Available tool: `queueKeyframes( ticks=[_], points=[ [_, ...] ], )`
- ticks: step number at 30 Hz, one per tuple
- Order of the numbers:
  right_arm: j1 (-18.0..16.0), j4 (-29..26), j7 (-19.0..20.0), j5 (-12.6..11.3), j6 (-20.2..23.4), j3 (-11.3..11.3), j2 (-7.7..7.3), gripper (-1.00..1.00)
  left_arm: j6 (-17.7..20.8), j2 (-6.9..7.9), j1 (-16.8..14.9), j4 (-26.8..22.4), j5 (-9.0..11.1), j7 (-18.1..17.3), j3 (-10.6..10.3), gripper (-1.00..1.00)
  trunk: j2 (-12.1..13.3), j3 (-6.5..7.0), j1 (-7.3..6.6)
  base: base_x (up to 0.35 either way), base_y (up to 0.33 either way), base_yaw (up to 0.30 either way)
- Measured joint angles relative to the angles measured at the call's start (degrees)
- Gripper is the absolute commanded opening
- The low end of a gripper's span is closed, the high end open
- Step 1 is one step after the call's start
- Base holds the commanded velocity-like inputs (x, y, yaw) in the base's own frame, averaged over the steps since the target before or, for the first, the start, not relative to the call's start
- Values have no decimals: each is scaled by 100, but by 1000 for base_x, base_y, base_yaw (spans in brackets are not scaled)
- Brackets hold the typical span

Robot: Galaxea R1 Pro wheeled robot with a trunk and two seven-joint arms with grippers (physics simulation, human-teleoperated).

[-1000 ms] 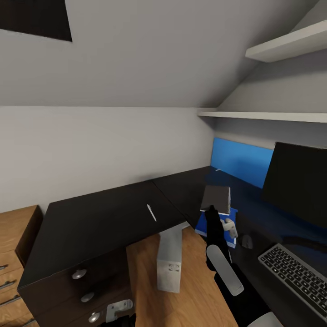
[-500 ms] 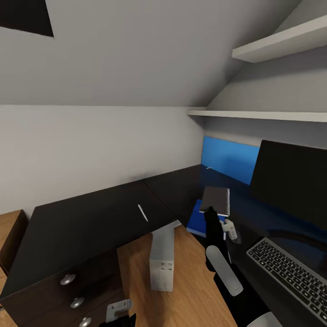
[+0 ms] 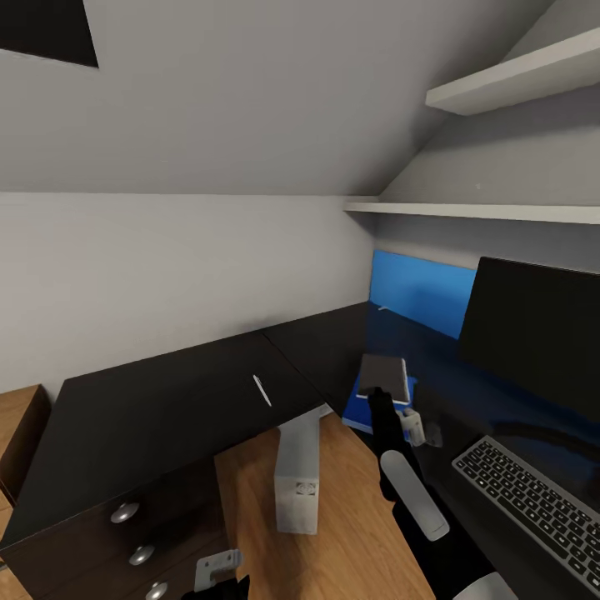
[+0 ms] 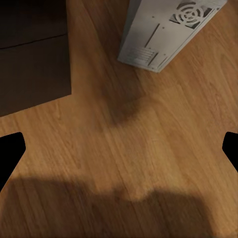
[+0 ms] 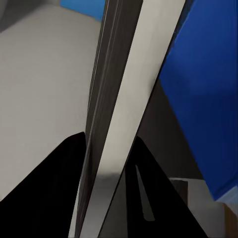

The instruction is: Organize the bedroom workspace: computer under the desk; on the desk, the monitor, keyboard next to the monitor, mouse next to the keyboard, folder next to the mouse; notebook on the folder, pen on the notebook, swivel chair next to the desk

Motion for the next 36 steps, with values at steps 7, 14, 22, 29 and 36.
queueKeyframes(
  ticks=[7,14,22,29,36],
  points=[
    [0,-1,6,-164,65,-4,5,-100,0,0,0,0,0,0,0,100,0,0,0,0,0,0],
    [0,-1,10,-246,64,-10,10,-100,0,0,1,0,1,0,0,100,0,0,0,0,0,0],
    [1,-1,14,-564,60,-19,2,-100,0,-25,0,2,0,0,2,100,0,0,0,0,0,0],
    [0,6,16,-635,31,-28,6,-100,0,-34,2,1,0,0,0,100,0,0,0,0,0,0],
    [1,8,21,-642,11,-22,17,-100,0,-35,0,3,-1,0,4,100,0,0,0,0,0,0]
  ],
)
